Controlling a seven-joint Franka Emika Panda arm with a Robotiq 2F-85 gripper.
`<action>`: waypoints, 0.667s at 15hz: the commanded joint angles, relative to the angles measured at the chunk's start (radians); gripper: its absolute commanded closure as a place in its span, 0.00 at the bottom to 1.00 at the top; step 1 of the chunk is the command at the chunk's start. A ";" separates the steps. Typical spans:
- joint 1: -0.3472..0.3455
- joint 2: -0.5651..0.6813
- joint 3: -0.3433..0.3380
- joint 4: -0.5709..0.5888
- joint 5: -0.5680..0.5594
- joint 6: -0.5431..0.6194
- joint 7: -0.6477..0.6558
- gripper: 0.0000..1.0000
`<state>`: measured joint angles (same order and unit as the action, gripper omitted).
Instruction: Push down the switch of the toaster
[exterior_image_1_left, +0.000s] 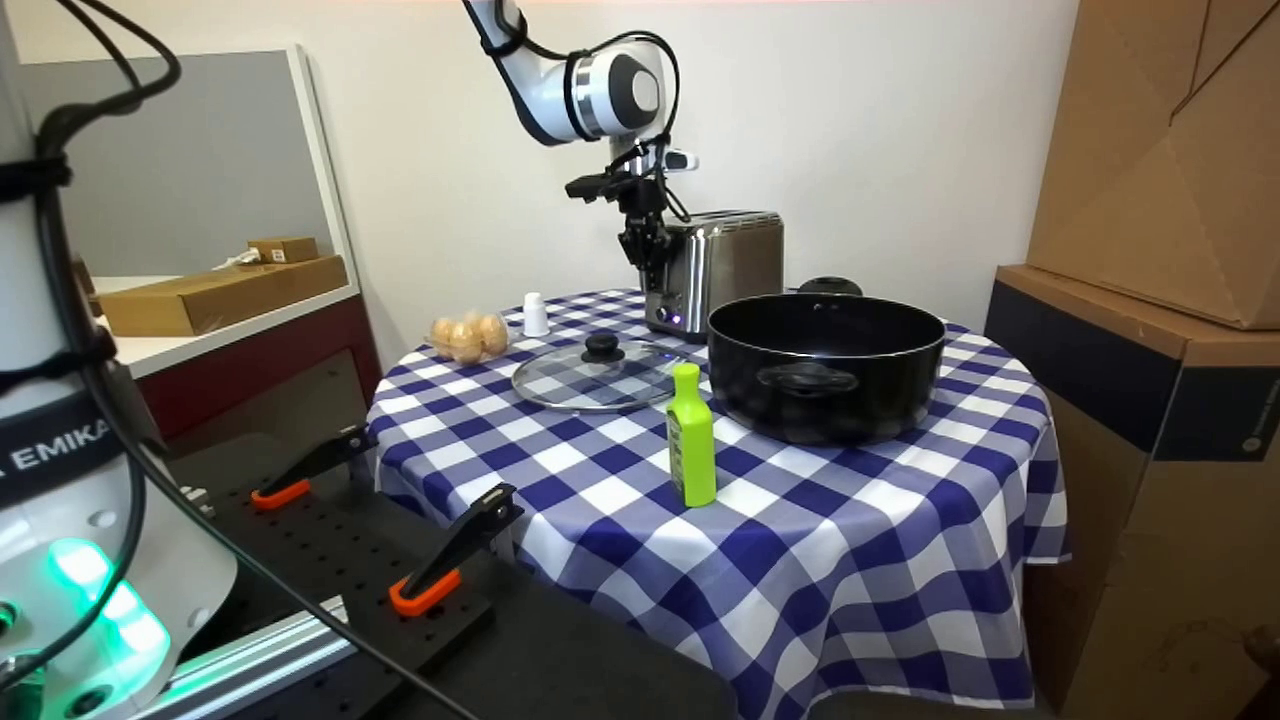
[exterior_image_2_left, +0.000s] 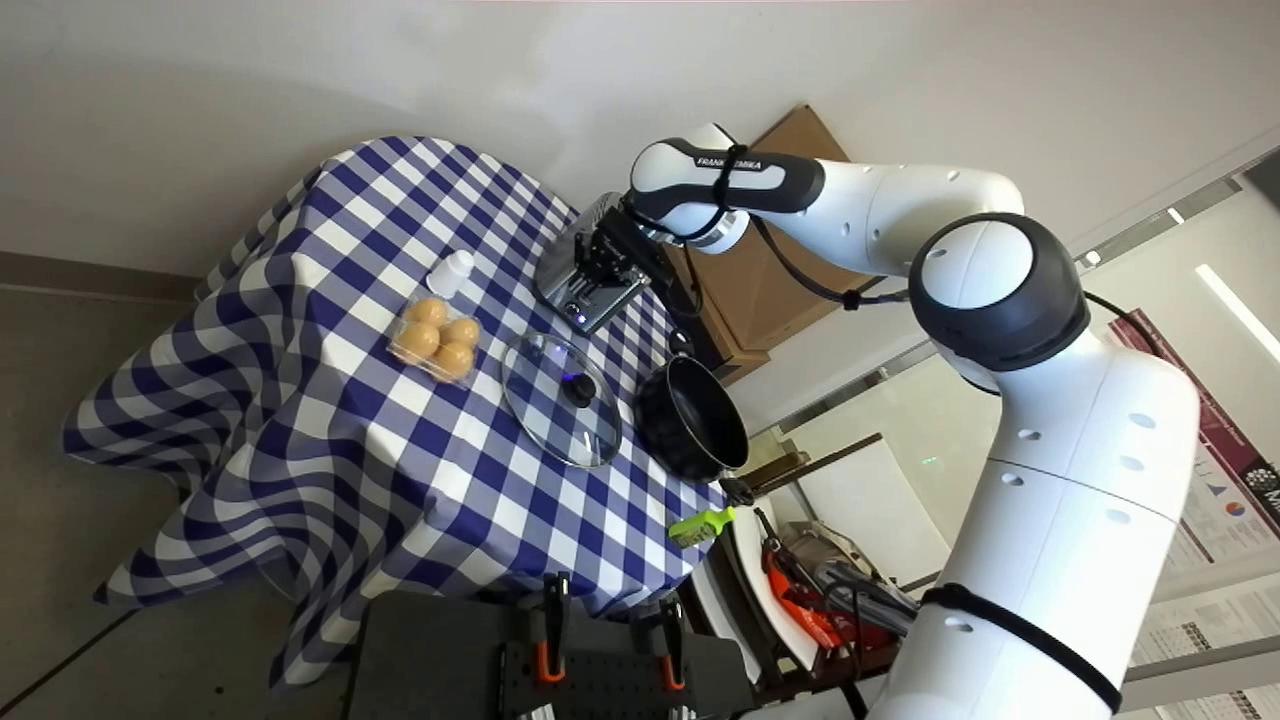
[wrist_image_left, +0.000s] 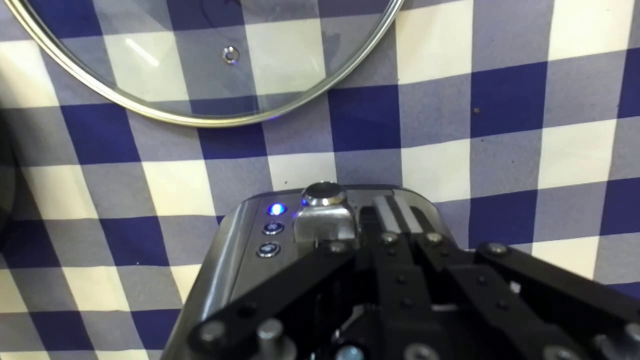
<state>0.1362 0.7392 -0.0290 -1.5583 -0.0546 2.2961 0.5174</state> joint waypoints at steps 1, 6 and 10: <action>-0.038 -0.154 0.041 -0.151 0.095 -0.020 -0.117 1.00; -0.067 -0.401 0.057 -0.371 0.173 -0.093 -0.201 1.00; -0.077 -0.605 0.027 -0.525 0.134 -0.202 -0.203 1.00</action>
<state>0.0726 0.3083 0.0121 -1.9298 0.0895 2.1460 0.3366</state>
